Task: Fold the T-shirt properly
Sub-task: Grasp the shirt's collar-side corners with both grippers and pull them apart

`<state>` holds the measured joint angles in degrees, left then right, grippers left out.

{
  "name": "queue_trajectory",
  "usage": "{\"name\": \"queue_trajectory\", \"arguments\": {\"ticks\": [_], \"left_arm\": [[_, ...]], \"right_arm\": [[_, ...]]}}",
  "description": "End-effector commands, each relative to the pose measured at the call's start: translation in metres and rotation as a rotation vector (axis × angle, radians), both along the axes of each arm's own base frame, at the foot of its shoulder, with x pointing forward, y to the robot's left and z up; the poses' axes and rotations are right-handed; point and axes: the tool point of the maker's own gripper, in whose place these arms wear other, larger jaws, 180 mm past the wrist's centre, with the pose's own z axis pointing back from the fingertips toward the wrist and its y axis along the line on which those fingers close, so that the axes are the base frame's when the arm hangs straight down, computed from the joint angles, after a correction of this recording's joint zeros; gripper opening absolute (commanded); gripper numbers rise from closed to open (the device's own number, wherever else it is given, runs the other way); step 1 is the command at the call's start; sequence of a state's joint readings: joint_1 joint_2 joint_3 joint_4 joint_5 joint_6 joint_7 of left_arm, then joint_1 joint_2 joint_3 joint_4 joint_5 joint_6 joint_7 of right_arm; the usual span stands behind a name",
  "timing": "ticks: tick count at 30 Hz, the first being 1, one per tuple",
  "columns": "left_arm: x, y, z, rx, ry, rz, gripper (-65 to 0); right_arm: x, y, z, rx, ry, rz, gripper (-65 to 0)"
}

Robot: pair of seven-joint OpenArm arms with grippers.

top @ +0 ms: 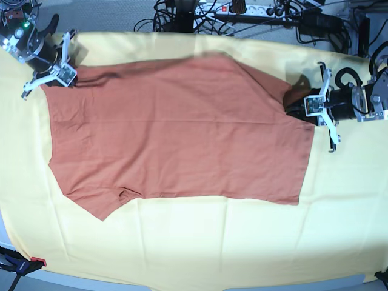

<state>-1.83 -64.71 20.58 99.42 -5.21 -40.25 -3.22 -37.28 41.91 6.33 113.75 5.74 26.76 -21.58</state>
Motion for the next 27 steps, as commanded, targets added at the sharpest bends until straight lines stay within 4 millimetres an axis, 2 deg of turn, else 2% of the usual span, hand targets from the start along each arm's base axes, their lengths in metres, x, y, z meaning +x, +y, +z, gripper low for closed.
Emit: {"name": "queue_trajectory", "arguments": {"ticks": [1, 6, 11, 25, 27], "left_arm": [[0.013, 0.004, 0.013, -0.014, -0.039, 0.013, -65.0], [0.031, 0.005, 0.019, -0.032, -0.077, 0.043, -65.0], [0.033, 0.008, 0.018, -0.010, -0.078, 0.051, -65.0], [0.035, 0.020, 0.009, 0.074, -0.079, 0.065, -65.0], [0.036, 0.028, 0.004, 0.124, -0.078, 0.077, -65.0]], "right_arm": [[0.010, -0.001, 0.009, 0.008, -0.035, 0.007, -65.0], [0.035, -0.002, 0.020, 0.050, -0.084, -0.013, -65.0], [0.048, -0.003, 0.030, 0.055, -0.124, -0.018, -65.0], [0.045, -0.021, 0.011, 0.057, -0.086, -0.064, -65.0], [0.045, -0.021, 0.011, 0.057, -0.087, -0.064, -65.0]]}}
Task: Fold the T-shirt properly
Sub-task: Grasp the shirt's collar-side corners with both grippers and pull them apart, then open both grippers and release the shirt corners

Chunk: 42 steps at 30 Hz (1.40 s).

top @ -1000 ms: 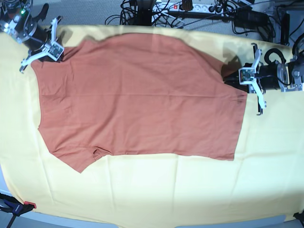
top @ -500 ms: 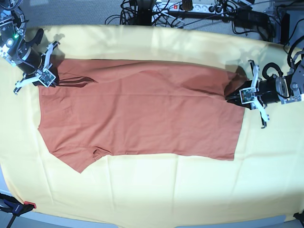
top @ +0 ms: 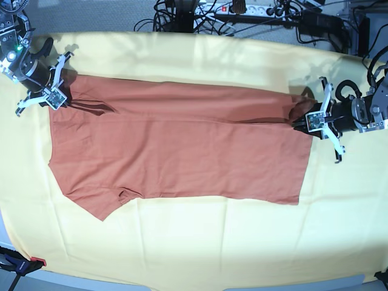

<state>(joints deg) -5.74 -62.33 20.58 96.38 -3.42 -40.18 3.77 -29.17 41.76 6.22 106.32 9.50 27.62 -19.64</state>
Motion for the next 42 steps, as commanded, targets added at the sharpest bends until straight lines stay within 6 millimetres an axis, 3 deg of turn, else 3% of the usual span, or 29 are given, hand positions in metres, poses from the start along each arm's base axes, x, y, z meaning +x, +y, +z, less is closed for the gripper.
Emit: {"name": "queue_trajectory", "arguments": {"ticks": [1, 9, 14, 19, 25, 26, 29, 31, 35, 42], "left_arm": [[0.008, 0.009, 0.010, 0.029, -0.031, 0.010, -65.0], [0.010, 0.008, 0.010, 0.021, -0.025, 0.034, -65.0], [0.031, 0.007, 0.018, -0.015, -0.129, 0.115, -65.0], [0.031, -0.001, 0.016, -0.038, -0.126, 0.115, -65.0], [0.032, -0.003, 0.016, -0.044, -0.129, 0.116, -65.0], [0.032, -0.003, 0.016, -0.040, -0.132, 0.115, -62.7], [0.034, 0.001, 0.016, -0.005, -0.150, 0.104, -38.1], [0.038, 0.005, 0.021, 0.004, -0.163, 0.104, -27.5], [0.046, 0.015, 0.038, 0.040, -0.193, 0.089, -27.2], [0.026, 0.013, 0.062, 0.013, -0.101, 0.013, -28.2]], "right_arm": [[0.008, -0.003, 0.011, -0.005, -0.039, 0.005, -65.0], [0.012, 0.002, 0.015, 0.020, -0.067, 0.015, -65.0], [0.021, -0.002, 0.022, 0.021, -0.114, -0.018, -65.0], [0.031, 0.001, 0.029, 0.035, -0.144, -0.025, -65.0], [0.030, 0.002, 0.027, 0.030, -0.129, -0.011, -65.0], [0.030, 0.002, 0.027, 0.030, -0.129, -0.011, -64.0], [0.033, 0.001, 0.029, 0.016, -0.137, -0.007, -43.4], [0.038, 0.000, 0.033, 0.008, -0.143, -0.003, -34.2], [0.047, 0.001, 0.043, -0.019, -0.155, 0.007, -33.3], [0.015, 0.028, 0.040, -0.056, 0.026, 0.186, -33.5]]}}
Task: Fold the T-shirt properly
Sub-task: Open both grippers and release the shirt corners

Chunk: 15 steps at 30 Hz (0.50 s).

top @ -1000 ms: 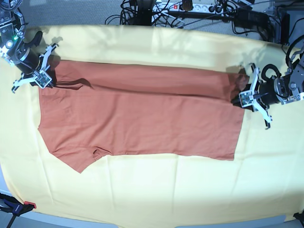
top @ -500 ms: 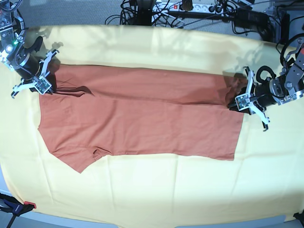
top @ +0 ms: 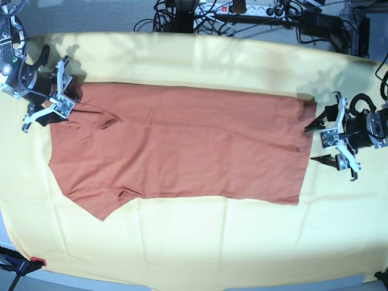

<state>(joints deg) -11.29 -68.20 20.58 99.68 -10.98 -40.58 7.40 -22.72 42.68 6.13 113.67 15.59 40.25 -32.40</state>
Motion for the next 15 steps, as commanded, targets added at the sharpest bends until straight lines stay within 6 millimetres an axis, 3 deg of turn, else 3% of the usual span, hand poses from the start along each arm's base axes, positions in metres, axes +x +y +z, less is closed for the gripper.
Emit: {"name": "queue_trajectory", "arguments": {"ticks": [1, 5, 10, 15], "left_arm": [[0.006, 0.002, 0.018, -0.004, -0.039, -0.004, -28.2], [0.001, 0.005, 0.019, 0.012, -0.030, -0.010, -28.2], [-0.012, 0.007, 0.001, 0.034, 0.014, -0.019, -28.2], [-0.019, 0.006, -0.008, 0.039, 0.034, -0.026, -28.2]], "right_arm": [[0.002, 0.001, 0.013, 0.003, -0.017, 0.018, -33.5], [-0.019, -0.009, 0.003, -0.066, 0.065, 0.024, -33.5], [-0.040, -0.021, -0.013, -0.138, 0.132, 0.027, -33.5], [-0.041, -0.033, -0.021, -0.179, 0.126, 0.027, -33.5]]}}
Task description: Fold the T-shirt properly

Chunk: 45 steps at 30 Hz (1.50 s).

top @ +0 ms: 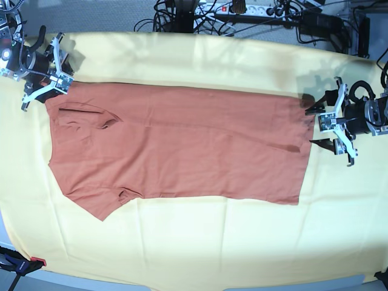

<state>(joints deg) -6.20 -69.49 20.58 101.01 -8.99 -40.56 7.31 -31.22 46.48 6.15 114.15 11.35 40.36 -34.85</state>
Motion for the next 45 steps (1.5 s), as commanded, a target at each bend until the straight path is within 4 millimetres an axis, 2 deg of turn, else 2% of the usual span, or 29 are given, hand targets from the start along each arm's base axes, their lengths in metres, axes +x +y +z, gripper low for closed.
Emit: {"name": "queue_trajectory", "arguments": {"ticks": [1, 5, 10, 12, 14, 16, 17, 23, 27, 30, 38, 45], "left_arm": [[0.007, 0.001, 0.013, -0.008, -0.036, 0.000, -28.2], [0.007, 0.001, 0.013, -0.008, -0.036, 0.000, -28.2], [0.007, 0.000, 0.014, -0.015, -0.037, -0.002, -28.2], [0.007, 0.000, 0.014, -0.017, -0.036, -0.001, -28.2], [0.007, 0.000, 0.014, -0.017, -0.035, -0.001, -28.2], [0.007, 0.000, 0.014, -0.017, -0.035, -0.001, -28.2], [0.007, 0.000, 0.014, -0.016, -0.035, -0.001, -28.2], [0.000, -0.007, 0.016, -0.013, -0.033, -0.032, -28.2], [-0.034, -0.017, 0.009, 0.024, 0.024, -0.120, -28.2], [-0.050, -0.008, -0.004, 0.125, 0.036, -0.182, -28.2], [-0.045, 0.014, -0.025, 0.203, 0.032, -0.155, -28.1], [-0.041, 0.013, -0.041, 0.160, 0.035, -0.131, -28.1]], "right_arm": [[0.009, -0.009, 0.006, -0.030, -0.037, 0.004, -33.5], [0.013, -0.033, -0.005, -0.078, -0.059, -0.037, -33.5], [0.008, -0.042, -0.018, -0.048, -0.034, -0.064, -33.6], [0.011, -0.043, -0.018, -0.037, -0.050, -0.077, -35.9], [0.015, -0.042, -0.015, -0.024, -0.079, -0.092, -44.8], [0.017, -0.043, -0.015, -0.024, -0.084, -0.094, -59.7], [0.017, -0.043, -0.014, -0.023, -0.085, -0.095, -65.0], [0.017, -0.043, -0.014, -0.025, -0.085, -0.094, -65.0], [0.016, -0.045, -0.015, -0.034, -0.079, -0.099, -65.0], [0.017, -0.045, -0.015, -0.033, -0.083, -0.101, -65.0], [0.023, -0.047, -0.011, -0.034, -0.111, -0.124, -65.0], [0.026, -0.047, -0.009, -0.032, -0.120, -0.124, -65.0]]}}
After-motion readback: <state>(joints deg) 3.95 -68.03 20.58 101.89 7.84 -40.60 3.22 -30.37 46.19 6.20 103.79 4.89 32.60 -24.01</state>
